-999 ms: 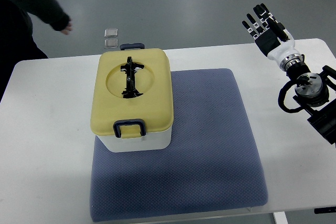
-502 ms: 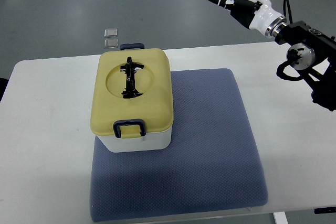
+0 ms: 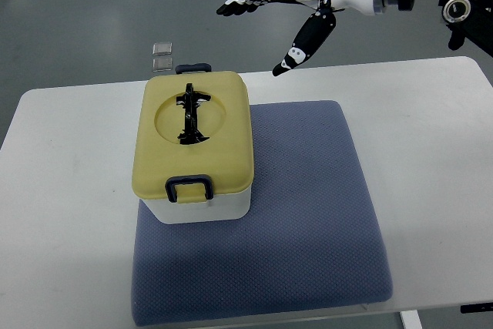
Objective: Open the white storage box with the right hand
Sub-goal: 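Swing the right hand over the box toward the black lid handle, then lower the right hand onto the black handle and close fingers around it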
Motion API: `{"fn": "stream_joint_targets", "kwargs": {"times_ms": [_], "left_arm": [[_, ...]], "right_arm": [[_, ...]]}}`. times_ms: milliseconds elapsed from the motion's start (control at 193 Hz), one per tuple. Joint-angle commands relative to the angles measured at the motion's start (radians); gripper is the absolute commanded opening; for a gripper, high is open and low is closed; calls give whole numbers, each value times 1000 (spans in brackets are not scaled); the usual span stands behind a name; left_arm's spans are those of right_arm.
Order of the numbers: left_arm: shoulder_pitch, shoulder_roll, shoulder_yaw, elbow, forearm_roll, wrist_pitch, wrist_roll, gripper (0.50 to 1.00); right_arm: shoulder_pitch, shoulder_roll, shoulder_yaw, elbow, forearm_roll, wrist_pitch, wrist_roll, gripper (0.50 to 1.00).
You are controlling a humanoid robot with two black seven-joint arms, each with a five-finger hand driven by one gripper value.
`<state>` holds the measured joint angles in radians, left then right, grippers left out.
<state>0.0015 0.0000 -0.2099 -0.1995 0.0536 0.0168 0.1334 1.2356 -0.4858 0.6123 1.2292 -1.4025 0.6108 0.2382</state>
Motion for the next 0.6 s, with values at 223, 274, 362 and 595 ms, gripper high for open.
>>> {"fn": "stream_joint_targets", "kwargs": {"times_ms": [223,274,362,595], "left_arm": [[0,0,-2,2,0,0,0,1000],[0,0,-2,2,0,0,0,1000],[0,0,-2,0,0,0,0,1000],[0,0,0,-6,0,0,0,1000]], "right_arm": [[123,101,-204,29,-188,-134,23,932],[128,118,-221,26,-208,-161,23,932],[130,133,-229,13,-228,-207,23,930],[119,187,-289,-53,-233,-391,26,928]]}}
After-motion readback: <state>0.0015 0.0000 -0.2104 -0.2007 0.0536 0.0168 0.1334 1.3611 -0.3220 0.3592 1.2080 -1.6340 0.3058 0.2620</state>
